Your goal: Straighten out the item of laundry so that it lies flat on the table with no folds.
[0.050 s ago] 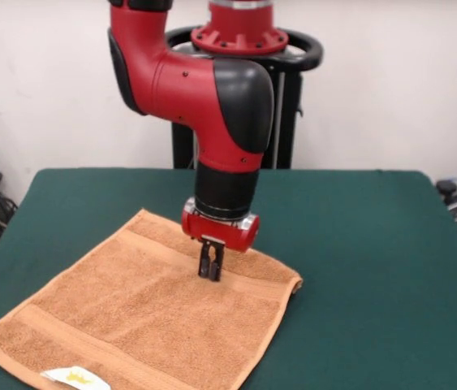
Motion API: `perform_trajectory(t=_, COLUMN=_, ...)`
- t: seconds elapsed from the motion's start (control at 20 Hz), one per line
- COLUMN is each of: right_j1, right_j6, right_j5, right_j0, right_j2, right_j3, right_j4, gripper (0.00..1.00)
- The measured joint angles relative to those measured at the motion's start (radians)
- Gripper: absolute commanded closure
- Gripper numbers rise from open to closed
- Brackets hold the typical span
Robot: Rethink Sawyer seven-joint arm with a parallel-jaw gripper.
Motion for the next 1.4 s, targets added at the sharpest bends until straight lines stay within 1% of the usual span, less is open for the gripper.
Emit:
perform_trajectory(t=0.15, right_j1=0.002, right_j6=0.000, right_j5=-0.018, right_j0=0.013, right_j2=-0.009, right_j3=0.006, right_j4=0.014, gripper=1.00)
perform_trajectory(t=0.4, right_j1=0.007, right_j6=0.000, right_j5=-0.050, right_j0=0.040, right_j2=-0.028, right_j3=0.021, right_j4=0.062, gripper=1.00)
perform_trajectory(t=0.45, right_j1=0.008, right_j6=0.000, right_j5=-0.064, right_j0=0.052, right_j2=-0.035, right_j3=0.029, right_j4=0.085, gripper=1.00)
perform_trajectory(t=0.55, right_j1=0.009, right_j6=0.000, right_j5=-0.077, right_j0=0.061, right_j2=-0.039, right_j3=0.036, right_j4=0.103, gripper=1.00)
perform_trajectory(t=0.6, right_j1=0.011, right_j6=0.000, right_j5=-0.094, right_j0=0.073, right_j2=-0.044, right_j3=0.045, right_j4=0.129, gripper=1.00)
perform_trajectory(t=0.8, right_j1=0.013, right_j6=0.000, right_j5=-0.116, right_j0=0.094, right_j2=-0.054, right_j3=0.060, right_j4=0.172, gripper=1.00)
perform_trajectory(t=1.3, right_j1=0.008, right_j6=0.000, right_j5=-0.127, right_j0=0.148, right_j2=-0.064, right_j3=0.103, right_j4=0.274, gripper=1.00)
perform_trajectory(t=1.4, right_j1=0.002, right_j6=0.000, right_j5=-0.126, right_j0=0.170, right_j2=-0.063, right_j3=0.122, right_j4=0.304, gripper=1.00)
